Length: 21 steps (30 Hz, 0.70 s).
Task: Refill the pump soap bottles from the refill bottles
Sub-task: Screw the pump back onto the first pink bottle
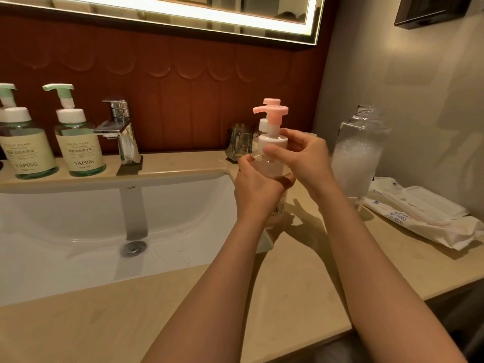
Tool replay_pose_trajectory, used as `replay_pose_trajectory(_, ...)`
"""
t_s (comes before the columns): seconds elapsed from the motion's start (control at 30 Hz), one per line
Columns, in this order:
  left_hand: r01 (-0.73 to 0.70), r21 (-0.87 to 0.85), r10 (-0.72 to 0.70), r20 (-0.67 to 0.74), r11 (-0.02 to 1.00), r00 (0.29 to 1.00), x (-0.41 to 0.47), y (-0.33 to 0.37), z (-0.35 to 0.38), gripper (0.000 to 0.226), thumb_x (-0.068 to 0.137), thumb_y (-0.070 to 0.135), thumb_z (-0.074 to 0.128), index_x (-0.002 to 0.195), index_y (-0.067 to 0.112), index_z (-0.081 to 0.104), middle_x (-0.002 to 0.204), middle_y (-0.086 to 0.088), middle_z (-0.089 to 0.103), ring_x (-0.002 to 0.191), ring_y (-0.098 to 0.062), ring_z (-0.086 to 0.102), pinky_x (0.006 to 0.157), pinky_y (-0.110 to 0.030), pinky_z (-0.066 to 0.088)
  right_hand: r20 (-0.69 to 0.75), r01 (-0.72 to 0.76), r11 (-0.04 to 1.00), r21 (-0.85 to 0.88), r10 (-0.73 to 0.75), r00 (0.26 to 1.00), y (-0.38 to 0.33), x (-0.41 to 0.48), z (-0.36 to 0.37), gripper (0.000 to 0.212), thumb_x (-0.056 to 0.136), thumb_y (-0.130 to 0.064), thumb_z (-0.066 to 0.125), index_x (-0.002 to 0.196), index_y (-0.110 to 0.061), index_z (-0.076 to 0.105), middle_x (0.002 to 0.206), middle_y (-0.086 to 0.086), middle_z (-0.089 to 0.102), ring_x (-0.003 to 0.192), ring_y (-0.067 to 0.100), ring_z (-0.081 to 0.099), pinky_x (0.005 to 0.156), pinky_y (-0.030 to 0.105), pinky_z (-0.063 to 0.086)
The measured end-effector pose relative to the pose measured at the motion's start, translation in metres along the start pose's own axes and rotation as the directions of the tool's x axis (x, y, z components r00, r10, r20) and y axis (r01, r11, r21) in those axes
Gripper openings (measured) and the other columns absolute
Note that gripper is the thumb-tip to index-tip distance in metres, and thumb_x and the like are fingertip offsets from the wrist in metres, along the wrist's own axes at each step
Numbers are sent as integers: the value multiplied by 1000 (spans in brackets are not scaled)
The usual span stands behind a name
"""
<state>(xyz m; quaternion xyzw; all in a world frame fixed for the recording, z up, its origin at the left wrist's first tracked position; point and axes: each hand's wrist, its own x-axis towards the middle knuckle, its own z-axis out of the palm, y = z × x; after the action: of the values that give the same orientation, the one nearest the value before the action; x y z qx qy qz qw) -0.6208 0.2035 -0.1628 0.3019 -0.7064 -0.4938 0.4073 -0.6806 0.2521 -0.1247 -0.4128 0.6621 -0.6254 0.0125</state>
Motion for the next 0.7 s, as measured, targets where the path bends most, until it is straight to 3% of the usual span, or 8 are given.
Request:
replay_pose_trajectory(0.1, -70, 23, 72, -137, 997, 988, -3, -1, 3, 62, 84, 24, 65, 133, 13, 29, 134, -10, 45, 119, -27, 48, 99, -44, 46, -173, 117, 967, -228, -158, 972, 0, -5, 16, 55, 76, -29, 75, 125, -12, 56, 121, 1, 62, 92, 3, 52, 66, 6, 42)
replay_pose_trajectory(0.17, -63, 16, 65, -145, 998, 987, -1, -1, 3, 57, 87, 25, 61, 132, 12, 29, 133, -12, 45, 119, -28, 47, 98, -44, 46, -213, 106, 962, -251, -162, 963, 1, -5, 22, 58, 75, -32, 75, 125, -15, 52, 122, -1, 59, 95, 3, 50, 67, 5, 39)
replay_pose_trajectory(0.27, -45, 46, 45, -3, 998, 999, 3, -3, -3, 82, 72, 25, 78, 133, 17, 25, 134, -7, 45, 120, -24, 48, 98, -36, 46, -1, -88, 995, 36, 88, 996, 1, 2, 12, 64, 78, -30, 71, 133, -15, 41, 121, -2, 52, 97, 7, 52, 67, 10, 42)
replay_pose_trajectory(0.37, 17, -53, -10, 123, 998, 992, 5, 0, -9, 86, 69, 21, 80, 135, 18, 24, 134, -5, 45, 122, -22, 46, 96, -35, 43, 180, -154, 976, 153, 126, 976, 0, 3, -1, 50, 82, -21, 66, 129, -13, 51, 117, 1, 59, 94, 10, 56, 63, 10, 44)
replay_pose_trajectory(0.5, -20, -102, 15, -50, 995, 999, -2, 2, 4, 55, 87, 23, 60, 132, 14, 29, 132, -11, 47, 118, -27, 49, 98, -43, 47, -188, -12, 988, -156, -17, 982, 1, -3, 15, 54, 76, -29, 74, 124, -14, 55, 115, -4, 60, 92, 6, 51, 77, 20, 47)
replay_pose_trajectory(0.57, -34, -127, 19, -118, 991, 993, -5, 2, 9, 46, 92, 28, 50, 131, 12, 31, 131, -13, 48, 116, -28, 50, 97, -46, 47, -260, 0, 967, -255, -69, 963, 3, -4, 23, 57, 75, -35, 74, 124, -16, 52, 120, -2, 59, 93, 5, 49, 79, 21, 46)
replay_pose_trajectory(0.63, -54, -21, 53, -50, 998, 997, -1, -2, 7, 64, 83, 29, 66, 132, 15, 27, 131, -9, 49, 116, -26, 51, 96, -43, 48, -143, -60, 991, -118, 43, 989, 4, 0, 18, 63, 74, -36, 74, 127, -16, 46, 120, -4, 56, 95, 6, 51, 78, 19, 46)
replay_pose_trajectory(0.7, -36, -30, 38, 85, 999, 996, 3, -3, -1, 84, 71, 26, 79, 133, 17, 24, 131, -5, 49, 118, -23, 50, 98, -36, 46, 106, -150, 983, 108, 138, 985, 1, 3, 4, 66, 74, -35, 73, 129, -13, 46, 114, -3, 57, 94, 8, 56, 74, 18, 46)
